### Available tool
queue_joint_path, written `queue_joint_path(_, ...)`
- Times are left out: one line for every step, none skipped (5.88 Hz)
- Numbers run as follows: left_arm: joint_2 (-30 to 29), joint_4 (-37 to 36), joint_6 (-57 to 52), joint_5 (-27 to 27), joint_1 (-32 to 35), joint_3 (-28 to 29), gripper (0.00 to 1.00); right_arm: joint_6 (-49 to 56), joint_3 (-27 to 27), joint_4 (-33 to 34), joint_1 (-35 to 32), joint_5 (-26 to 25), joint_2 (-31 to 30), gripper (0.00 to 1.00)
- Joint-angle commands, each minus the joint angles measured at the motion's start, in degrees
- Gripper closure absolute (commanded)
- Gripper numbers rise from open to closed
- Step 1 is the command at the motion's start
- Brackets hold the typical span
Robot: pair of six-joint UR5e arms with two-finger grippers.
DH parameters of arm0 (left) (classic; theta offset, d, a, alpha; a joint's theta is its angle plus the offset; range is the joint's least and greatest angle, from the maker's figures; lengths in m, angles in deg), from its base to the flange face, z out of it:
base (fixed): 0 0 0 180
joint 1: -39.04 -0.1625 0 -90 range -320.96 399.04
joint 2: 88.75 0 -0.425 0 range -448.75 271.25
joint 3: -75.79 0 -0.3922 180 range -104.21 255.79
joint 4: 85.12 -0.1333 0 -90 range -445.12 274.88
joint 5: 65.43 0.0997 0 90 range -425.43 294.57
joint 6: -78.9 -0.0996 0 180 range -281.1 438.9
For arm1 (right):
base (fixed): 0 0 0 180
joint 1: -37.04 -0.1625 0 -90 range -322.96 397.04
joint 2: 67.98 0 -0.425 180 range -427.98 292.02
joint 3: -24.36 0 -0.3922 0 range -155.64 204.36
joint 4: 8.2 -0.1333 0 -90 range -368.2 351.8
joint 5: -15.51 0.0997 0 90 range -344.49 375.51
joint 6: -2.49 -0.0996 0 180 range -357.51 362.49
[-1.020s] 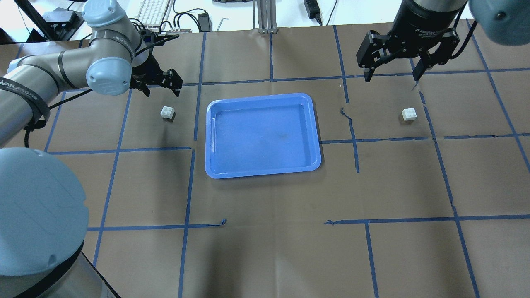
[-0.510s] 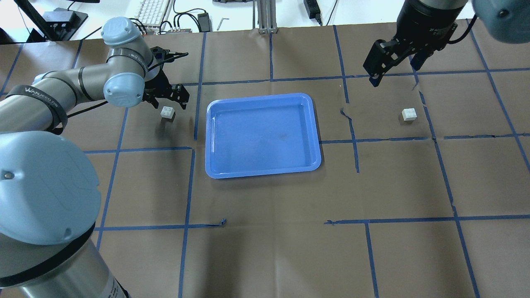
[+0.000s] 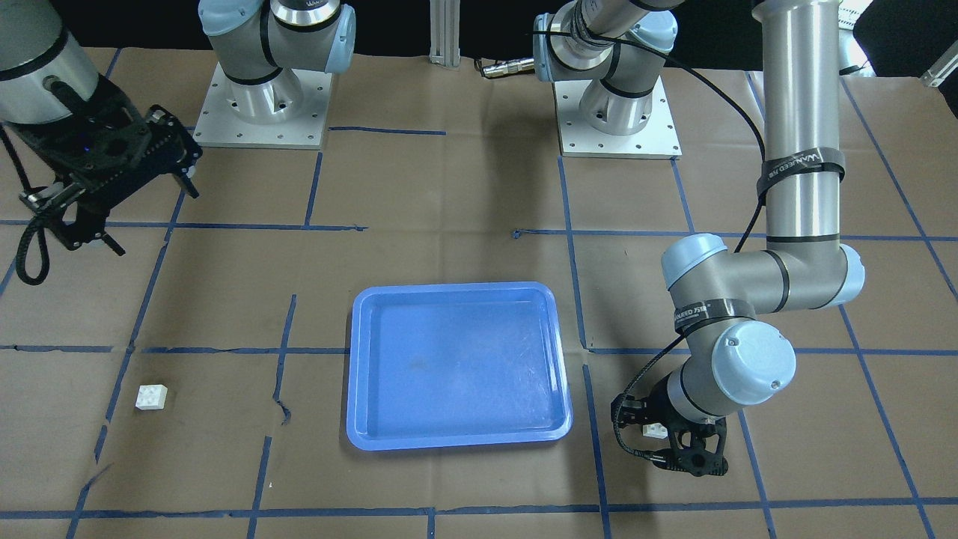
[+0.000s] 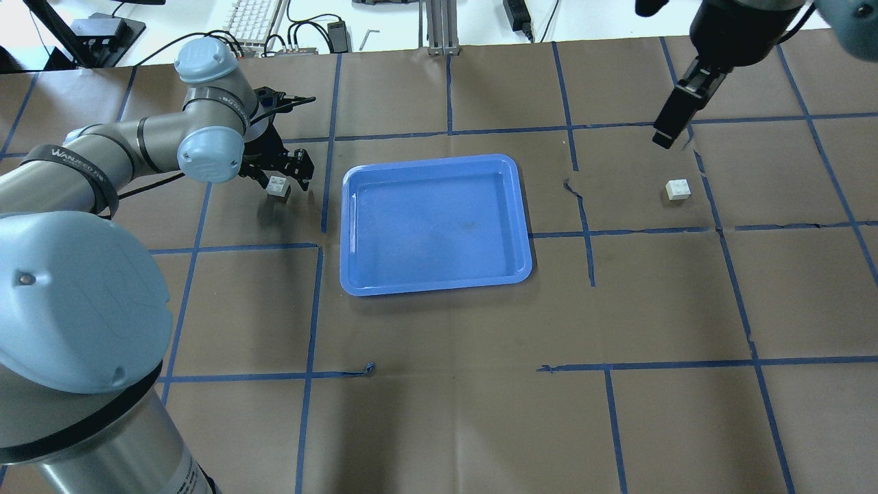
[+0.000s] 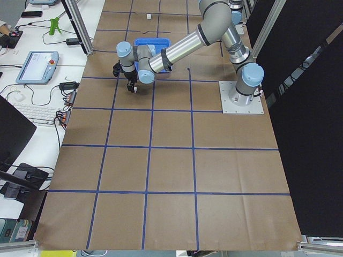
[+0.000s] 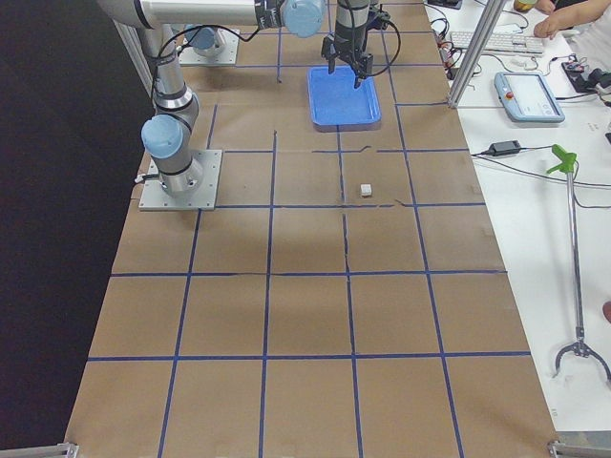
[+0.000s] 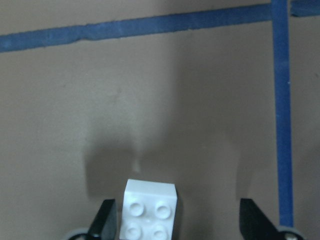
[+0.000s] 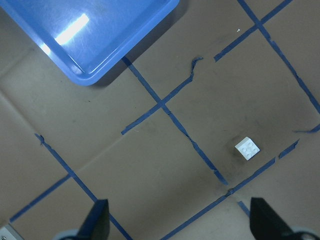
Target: Assemble white blocks and place on blue tray
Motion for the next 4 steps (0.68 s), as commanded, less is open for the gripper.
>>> queue_joint_path(1.1, 0.1, -2.5, 0.2, 0.0, 0.1, 0.98, 29.8, 0.2, 0.0, 6.2, 0.1, 2.3, 0.00)
queue_joint_path(2.7, 0.7, -2.7, 0.3, 0.4, 0.1, 1.00, 41.2, 0.2, 0.2, 9.1, 0.6, 3.8, 0.00)
queue_joint_path(5.6, 3.9, -3.0, 0.4, 3.7, 0.2, 1.00, 48.1, 0.0, 1.1, 12.6, 7.9, 6.0, 0.00)
queue_joint_path(8.0, 6.1, -4.3, 1.2, 9.1, 0.7, 1.00, 51.2, -0.1, 2.2, 15.5, 11.6, 9.9, 0.00)
